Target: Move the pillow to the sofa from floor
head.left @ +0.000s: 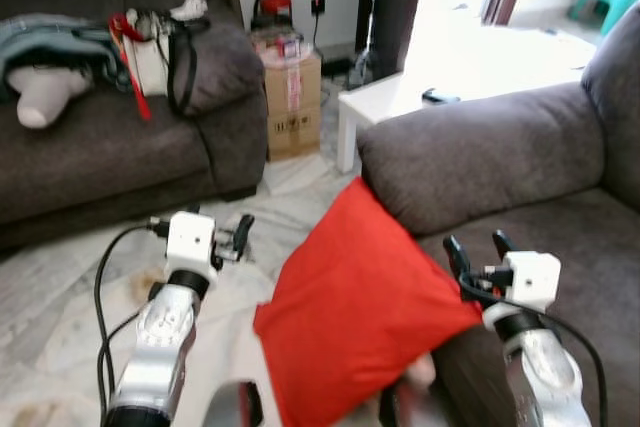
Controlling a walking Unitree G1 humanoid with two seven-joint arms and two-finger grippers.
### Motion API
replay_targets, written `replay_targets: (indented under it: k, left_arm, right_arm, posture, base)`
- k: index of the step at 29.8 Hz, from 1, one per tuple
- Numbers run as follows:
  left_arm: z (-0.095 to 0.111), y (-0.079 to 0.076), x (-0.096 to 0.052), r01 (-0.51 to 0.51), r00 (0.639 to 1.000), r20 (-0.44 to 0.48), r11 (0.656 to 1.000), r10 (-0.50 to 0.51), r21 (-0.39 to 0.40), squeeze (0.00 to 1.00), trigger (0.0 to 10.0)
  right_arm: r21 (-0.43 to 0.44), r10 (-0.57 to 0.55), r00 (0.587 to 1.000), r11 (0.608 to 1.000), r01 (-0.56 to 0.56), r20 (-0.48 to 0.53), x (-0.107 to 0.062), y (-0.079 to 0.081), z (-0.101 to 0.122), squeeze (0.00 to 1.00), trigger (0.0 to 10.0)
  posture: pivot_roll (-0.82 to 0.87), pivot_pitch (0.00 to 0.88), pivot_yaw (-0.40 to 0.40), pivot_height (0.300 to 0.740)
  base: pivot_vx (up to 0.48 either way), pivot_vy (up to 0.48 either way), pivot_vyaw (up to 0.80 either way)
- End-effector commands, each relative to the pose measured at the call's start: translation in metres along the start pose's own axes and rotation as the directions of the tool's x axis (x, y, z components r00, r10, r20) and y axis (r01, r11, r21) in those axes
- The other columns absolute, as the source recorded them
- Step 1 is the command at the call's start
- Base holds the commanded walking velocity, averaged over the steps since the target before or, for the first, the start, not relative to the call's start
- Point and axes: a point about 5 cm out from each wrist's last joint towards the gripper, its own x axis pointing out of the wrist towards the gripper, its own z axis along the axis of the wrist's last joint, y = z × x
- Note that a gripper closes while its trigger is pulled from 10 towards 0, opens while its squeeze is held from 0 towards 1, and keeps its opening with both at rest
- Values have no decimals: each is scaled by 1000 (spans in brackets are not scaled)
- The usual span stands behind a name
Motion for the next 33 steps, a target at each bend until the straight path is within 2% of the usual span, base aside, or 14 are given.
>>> replay_targets:
  k: [1, 9, 18, 23, 31, 32, 33]
  left_arm:
    - [0, 2, 3, 3, 1000, 3, 1000, -3, 9, 0, 10000]
    - [4, 8, 13, 9, 1000, 11, 1000, -9, 29, 0, 10000]
    - [2, 15, 8, -7, 1000, 2, 1000, 7, 15, 0, 10000]
    - [-3, 9, -1, -6, 1000, -9, 1000, 6, 6, 0, 10000]
    - [-3, 3, 4, -10, 1000, -11, 1000, 10, -18, 0, 10000]
    - [-1, 2, 5, -15, 1000, -5, 1000, 15, -26, 0, 10000]
    - [-1, 2, 5, -15, 1000, -5, 1000, 15, -26, 0, 10000]
  right_arm:
    - [8, -4, 1000, 1000, 4, -14, 1, 0, -3, 0, 10000]
    - [27, -14, 1000, 1000, 15, -4, 13, 7, -3, 0, 10000]
    - [36, -47, 997, 998, 49, -56, 15, 6, -17, 0, 10000]
    - [81, -73, 991, 993, 82, -112, 21, 0, -26, 0, 10000]
    - [137, -77, 982, 985, 101, -171, 42, -3, -27, 0, 10000]
    - [153, -73, 982, 983, 100, -172, 48, -4, -23, 90, 10000]
    - [153, -73, 982, 983, 100, -172, 48, -4, -23, 90, 10000]
  posture:
    - [-60, 0, 7, 575]
    - [-59, 0, 26, 575]
    - [-44, 0, 22, 575]
    - [-19, 0, 6, 575]
    - [-37, 0, -17, 575]
    - [-36, 0, -28, 575]
    - [-36, 0, -28, 575]
  base:
    - [0, 0, 0]
    - [0, 0, 0]
    - [0, 0, 0]
    - [0, 0, 0]
    - [0, 0, 0]
    - [0, 0, 0]
    - [0, 0, 0]
